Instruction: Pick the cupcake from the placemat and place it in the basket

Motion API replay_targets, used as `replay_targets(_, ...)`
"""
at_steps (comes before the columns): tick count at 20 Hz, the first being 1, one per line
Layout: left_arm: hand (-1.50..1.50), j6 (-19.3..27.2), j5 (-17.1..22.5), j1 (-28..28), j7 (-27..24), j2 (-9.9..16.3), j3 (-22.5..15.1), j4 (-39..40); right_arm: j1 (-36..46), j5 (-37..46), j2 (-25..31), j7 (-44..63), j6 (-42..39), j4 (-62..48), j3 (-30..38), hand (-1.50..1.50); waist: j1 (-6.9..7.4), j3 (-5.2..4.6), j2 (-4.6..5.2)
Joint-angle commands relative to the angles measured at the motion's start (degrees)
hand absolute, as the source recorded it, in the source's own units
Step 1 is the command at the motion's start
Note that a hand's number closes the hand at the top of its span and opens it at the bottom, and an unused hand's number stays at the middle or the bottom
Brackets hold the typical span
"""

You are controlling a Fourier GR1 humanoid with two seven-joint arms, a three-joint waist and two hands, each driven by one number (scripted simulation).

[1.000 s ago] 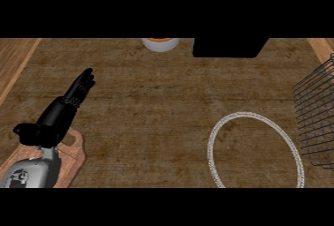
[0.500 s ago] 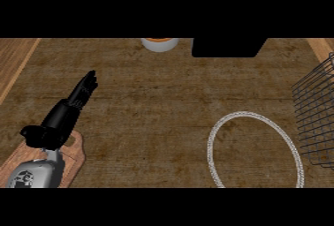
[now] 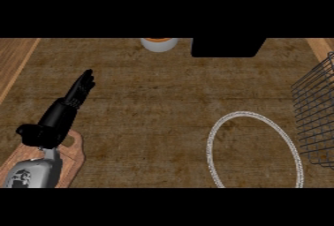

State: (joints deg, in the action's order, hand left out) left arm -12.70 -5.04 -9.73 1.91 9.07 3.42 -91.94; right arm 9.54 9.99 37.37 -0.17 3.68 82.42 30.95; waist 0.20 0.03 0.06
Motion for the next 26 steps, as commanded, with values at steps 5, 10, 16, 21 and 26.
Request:
replay_targets(5, 0.00, -0.5, 0.6, 0.9, -0.8, -0.4, 0.3, -0.5, 7.0, -2.7, -1.8, -7.7, 5.3, -13.9, 4.3, -1.50, 0.17, 0.00, 0.00)
replay_targets(10, 0.00, -0.3, 0.6, -1.0, 2.5, -0.2, 0.7, -1.6, 11.3, -1.3, 2.8, -12.8, 4.1, -22.0, 2.3, -1.50, 0.04, -0.01, -0.01)
replay_targets(16, 0.00, -2.8, 1.7, 2.3, -1.0, 1.2, 2.0, -1.3, 13.4, -5.0, 4.8, -16.4, 1.4, -24.3, 3.9, -1.50, 0.10, -0.02, -0.05)
replay_targets(21, 0.00, 0.7, -1.5, 0.5, 0.1, -1.5, -0.3, 0.1, 14.0, -11.6, 4.8, -5.8, -1.4, -18.0, 6.5, -1.50, -0.40, -0.06, -0.16)
replay_targets(26, 0.00, -1.8, 0.5, 1.4, -1.2, 1.1, 2.2, 0.5, 11.9, -19.4, 11.0, -6.7, -10.4, -30.6, 14.6, -1.50, -0.37, 0.01, -0.07)
